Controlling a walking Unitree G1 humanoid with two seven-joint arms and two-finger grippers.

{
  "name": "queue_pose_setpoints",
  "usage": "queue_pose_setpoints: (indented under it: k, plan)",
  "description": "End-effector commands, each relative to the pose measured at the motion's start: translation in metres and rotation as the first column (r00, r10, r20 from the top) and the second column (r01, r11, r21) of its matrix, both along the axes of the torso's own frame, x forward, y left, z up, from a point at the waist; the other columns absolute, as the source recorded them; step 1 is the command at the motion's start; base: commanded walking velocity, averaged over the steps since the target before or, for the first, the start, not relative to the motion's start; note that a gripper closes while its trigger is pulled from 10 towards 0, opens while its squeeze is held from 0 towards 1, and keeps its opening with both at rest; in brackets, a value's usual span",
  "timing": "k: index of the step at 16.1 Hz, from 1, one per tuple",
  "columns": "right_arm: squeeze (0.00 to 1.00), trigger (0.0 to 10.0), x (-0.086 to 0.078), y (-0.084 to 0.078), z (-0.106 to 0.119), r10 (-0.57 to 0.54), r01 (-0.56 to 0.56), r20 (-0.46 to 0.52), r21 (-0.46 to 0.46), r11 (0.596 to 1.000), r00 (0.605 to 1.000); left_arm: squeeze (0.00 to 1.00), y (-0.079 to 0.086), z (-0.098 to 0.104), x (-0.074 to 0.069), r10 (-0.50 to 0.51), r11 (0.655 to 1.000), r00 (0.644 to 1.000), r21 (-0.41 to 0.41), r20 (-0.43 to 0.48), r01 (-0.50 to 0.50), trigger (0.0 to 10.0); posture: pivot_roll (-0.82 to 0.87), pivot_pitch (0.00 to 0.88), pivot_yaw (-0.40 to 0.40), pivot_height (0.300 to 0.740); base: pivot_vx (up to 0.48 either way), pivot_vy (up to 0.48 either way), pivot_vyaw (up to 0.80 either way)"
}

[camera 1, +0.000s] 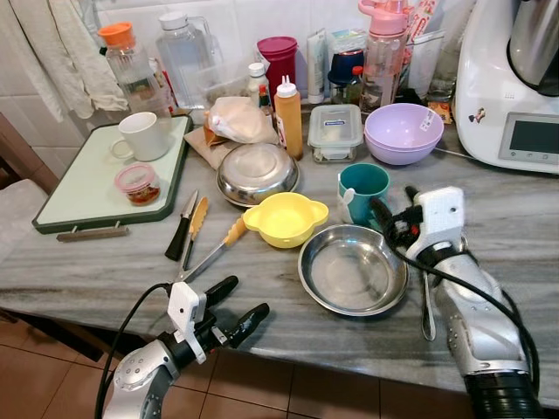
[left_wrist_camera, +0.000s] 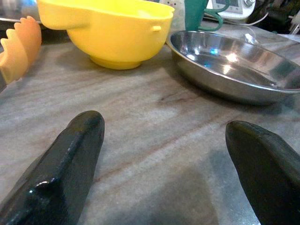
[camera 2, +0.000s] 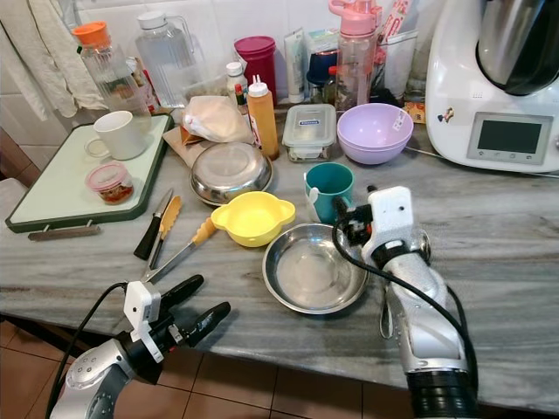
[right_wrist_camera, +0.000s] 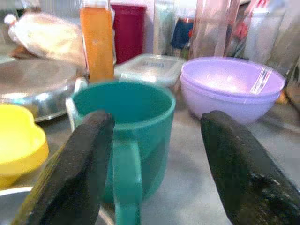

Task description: Setting the table

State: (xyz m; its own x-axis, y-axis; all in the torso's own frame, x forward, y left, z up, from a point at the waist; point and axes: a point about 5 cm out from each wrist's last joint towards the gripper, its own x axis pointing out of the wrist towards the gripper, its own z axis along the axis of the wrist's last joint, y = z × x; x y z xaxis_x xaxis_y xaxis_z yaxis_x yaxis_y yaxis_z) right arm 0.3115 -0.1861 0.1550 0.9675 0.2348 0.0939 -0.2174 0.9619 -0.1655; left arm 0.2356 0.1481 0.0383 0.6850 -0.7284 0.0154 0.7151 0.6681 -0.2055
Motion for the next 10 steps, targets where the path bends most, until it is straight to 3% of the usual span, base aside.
queue_pose_setpoints:
  k: [1,3,4,10]
  plan:
    - [1.0,10.0,-0.002,0.001,0.012,-0.005,0.005,0.044,-0.007,1.0,0.999,0.0,0.002,-0.007,-0.004,-0.007,1.0,1.0,0.021,-0.029,0.007,10.0,-0.09,0.017,0.113,0.74,0.0,0.0,0.0]
    - [1.0,10.0,-0.012,0.011,0.023,0.038,-0.036,0.095,-0.02,0.999,0.995,0.0,0.0,-0.007,-0.003,-0.001,1.0,1.0,0.016,-0.009,0.001,10.0,-0.1,0.007,0.11,0.74,0.0,0.0,0.0]
    - [1.0,10.0,-0.019,0.019,0.02,0.064,-0.064,0.09,-0.006,0.998,0.994,0.0,-0.001,-0.006,-0.001,0.017,1.0,1.0,0.01,0.006,-0.017,10.0,-0.1,0.0,0.107,0.74,0.0,0.0,0.0]
    - [1.0,10.0,-0.044,0.031,0.007,0.039,-0.039,0.067,0.01,0.999,0.997,0.0,-0.005,0.0,0.003,0.141,0.989,0.988,-0.063,0.06,-0.137,10.0,-0.09,0.0,0.082,0.74,0.0,0.0,0.0]
